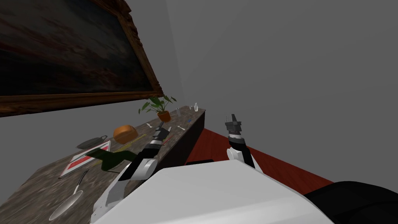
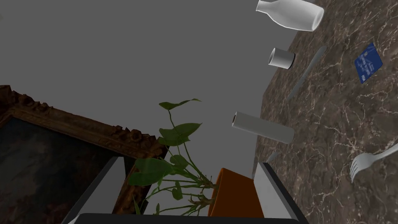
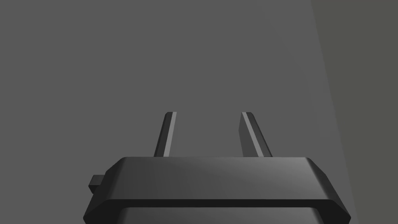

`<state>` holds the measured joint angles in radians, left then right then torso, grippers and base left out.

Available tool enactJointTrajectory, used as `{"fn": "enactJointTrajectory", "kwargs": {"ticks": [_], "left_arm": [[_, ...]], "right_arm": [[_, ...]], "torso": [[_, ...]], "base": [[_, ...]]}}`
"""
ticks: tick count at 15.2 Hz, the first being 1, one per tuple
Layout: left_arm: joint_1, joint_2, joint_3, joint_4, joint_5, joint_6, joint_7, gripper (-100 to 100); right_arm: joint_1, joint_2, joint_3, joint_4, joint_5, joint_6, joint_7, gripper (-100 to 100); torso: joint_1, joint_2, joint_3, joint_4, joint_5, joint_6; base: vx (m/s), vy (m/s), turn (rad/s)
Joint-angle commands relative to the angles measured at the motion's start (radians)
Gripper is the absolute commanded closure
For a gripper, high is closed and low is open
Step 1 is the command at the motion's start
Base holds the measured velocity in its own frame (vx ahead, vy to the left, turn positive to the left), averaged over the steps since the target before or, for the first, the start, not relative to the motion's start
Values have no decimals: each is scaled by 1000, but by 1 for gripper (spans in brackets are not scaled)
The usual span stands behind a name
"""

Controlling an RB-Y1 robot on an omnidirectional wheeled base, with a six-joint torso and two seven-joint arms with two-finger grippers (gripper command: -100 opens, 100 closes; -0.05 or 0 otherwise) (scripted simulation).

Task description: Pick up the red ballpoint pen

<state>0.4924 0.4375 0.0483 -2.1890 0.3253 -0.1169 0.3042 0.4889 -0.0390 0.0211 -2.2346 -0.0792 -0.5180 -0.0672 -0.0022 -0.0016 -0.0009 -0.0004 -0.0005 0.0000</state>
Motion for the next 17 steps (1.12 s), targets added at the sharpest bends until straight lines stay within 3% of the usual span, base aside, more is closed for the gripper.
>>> {"fn": "enactJointTrajectory", "kwargs": {"ticks": [1, 2, 3, 5, 6, 8, 9, 11, 12, 14, 15, 16, 17], "left_arm": [[1, 50, 14, 20, 42, 50, 23, -100], [1, 51, 14, 20, 42, 68, 23, -100], [3, 84, 27, 41, 79, 93, 44, -100], [3, 94, 27, 41, 81, 117, 44, -100], [5, 136, 39, 62, 120, 141, 66, -100], [5, 137, 39, 62, 120, 168, 66, -100], [7, 179, 52, 85, 160, 195, 89, -100], [7, 179, 52, 85, 160, 220, 89, -100], [10, 221, 65, 108, 201, 254, 111, -100], [10, 221, 65, 108, 201, 274, 111, -100], [12, 263, 78, 131, 243, 314, 134, -100], [12, 263, 78, 131, 243, 328, 134, -100], [15, 299, 90, 155, 279, 360, 158, -100]], "right_arm": [[0, 0, 0, 0, 0, 0, 0, 0], [0, 0, 0, 0, 0, 0, 0, 0], [0, 0, 0, 0, 0, 0, 0, 0], [0, 0, 0, 0, 0, 0, 0, 0], [0, 0, 0, 0, 0, 0, 0, 0], [0, 0, 0, 0, 0, 0, 0, 0], [0, 0, 0, 0, 0, 0, 0, 0], [0, 0, 0, 0, 0, 0, 0, 0], [0, 0, 0, 0, 0, 0, 0, 0], [0, 0, 0, 0, 0, 0, 0, 0], [0, 0, 0, 0, 0, 0, 0, 0], [0, 0, 0, 0, 0, 0, 0, 0], [0, 0, 0, 0, 0, 0, 0, 0]], "torso": [[0, 0, 0, 0, 0, 0], [0, 0, 0, 0, 0, 0], [0, 0, 0, 0, 0, 0], [0, 0, 0, 0, 0, 0], [0, 0, 0, 0, 0, 0], [0, -1, 0, 0, 0, 0], [0, 0, 0, 0, 0, 0], [0, 0, 0, 0, 0, 0], [0, 0, 0, 0, 0, 0], [0, 0, 0, 0, 0, 0], [0, 0, 0, 0, 0, 0], [0, 0, 0, 0, 0, 0], [0, 0, 0, 0, 0, 0]], "base": [[20, -31, -36], [20, -29, -40], [24, -39, -54], [23, -34, -22], [25, -34, -38], [21, -29, -30], [18, -27, -35], [18, -28, -30], [29, -34, -39], [25, -30, -28], [21, -29, -38], [22, -32, -49], [33, -43, -62]]}}
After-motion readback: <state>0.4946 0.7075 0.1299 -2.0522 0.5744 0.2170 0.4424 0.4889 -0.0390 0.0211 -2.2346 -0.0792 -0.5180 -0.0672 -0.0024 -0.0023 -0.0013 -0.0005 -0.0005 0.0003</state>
